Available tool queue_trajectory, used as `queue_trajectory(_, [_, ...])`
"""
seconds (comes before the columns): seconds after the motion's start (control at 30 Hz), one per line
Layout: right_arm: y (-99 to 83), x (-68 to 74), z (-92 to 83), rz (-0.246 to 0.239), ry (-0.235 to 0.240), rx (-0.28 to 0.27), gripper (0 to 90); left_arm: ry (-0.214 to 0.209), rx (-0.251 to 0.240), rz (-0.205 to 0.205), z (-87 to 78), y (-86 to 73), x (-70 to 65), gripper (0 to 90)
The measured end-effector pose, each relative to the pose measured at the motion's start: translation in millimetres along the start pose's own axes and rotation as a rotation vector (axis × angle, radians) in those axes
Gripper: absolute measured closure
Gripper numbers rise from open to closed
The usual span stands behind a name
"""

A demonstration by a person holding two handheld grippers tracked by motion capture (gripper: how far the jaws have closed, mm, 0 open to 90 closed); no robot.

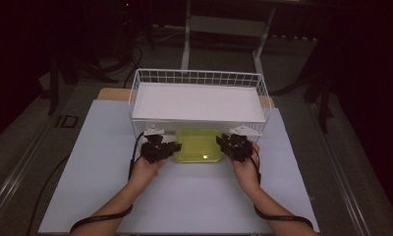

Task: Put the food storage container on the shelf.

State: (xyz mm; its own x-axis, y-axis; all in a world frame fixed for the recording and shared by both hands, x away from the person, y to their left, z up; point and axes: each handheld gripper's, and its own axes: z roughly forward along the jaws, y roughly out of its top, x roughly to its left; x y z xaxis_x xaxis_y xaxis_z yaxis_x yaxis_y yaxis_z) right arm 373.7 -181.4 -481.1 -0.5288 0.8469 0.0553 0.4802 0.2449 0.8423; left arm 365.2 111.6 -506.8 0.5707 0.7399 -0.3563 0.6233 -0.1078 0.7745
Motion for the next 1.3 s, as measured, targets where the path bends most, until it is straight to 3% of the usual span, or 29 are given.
queue_trajectory(0.1, [-2.3,2.9,4.6,-0.003,-0.019,-0.008,62.9,0.014,-0.008,0.002,2.0,2.3,0.4,72.7])
queue_trajectory(0.23, [-4.4,1.3,9.4,0.035,-0.035,-0.013,61.8,0.044,-0.023,0.012,4.8,3.8,0.3,69.6])
queue_trajectory(0.33, [-6.0,2.1,14.7,0.005,-0.059,0.001,60.1,0.083,-0.033,0.016,8.6,4.9,2.9,63.8])
queue_trajectory(0.63, [-6.3,-1.3,21.6,0.005,-0.084,0.000,53.5,0.055,-0.053,-0.037,15.2,5.4,8.0,59.0])
queue_trajectory(0.67, [-6.1,-1.4,21.7,0.007,-0.085,0.003,52.6,0.096,-0.050,0.012,15.4,6.3,7.5,54.3])
queue_trajectory(0.7, [-5.9,-1.9,22.1,0.018,-0.081,0.008,50.5,0.099,-0.047,0.021,15.4,6.9,7.4,48.4])
queue_trajectory(0.87, [-6.2,-2.1,18.5,0.010,-0.084,-0.016,46.3,0.119,-0.067,0.012,9.5,9.1,5.1,47.9])
queue_trajectory(1.03, [-8.7,1.2,11.9,-0.002,-0.078,-0.028,46.2,0.109,-0.076,0.008,1.0,7.7,3.6,47.9])
queue_trajectory(1.07, [-9.0,1.2,11.1,0.004,-0.075,-0.030,46.2,0.108,-0.074,0.021,-1.7,7.3,3.0,47.9])
queue_trajectory(1.1, [-9.6,1.5,8.6,0.012,-0.069,-0.030,46.2,0.107,-0.074,0.058,-4.3,7.2,3.4,47.9])
queue_trajectory(1.2, [-10.7,5.0,2.4,-0.006,-0.059,-0.028,46.2,0.096,-0.080,0.046,-11.7,3.7,-2.9,47.9])
queue_trajectory(1.3, [-11.0,10.8,-8.0,-0.008,-0.041,-0.035,46.2,0.083,-0.083,0.061,-19.4,0.9,-7.2,47.9])
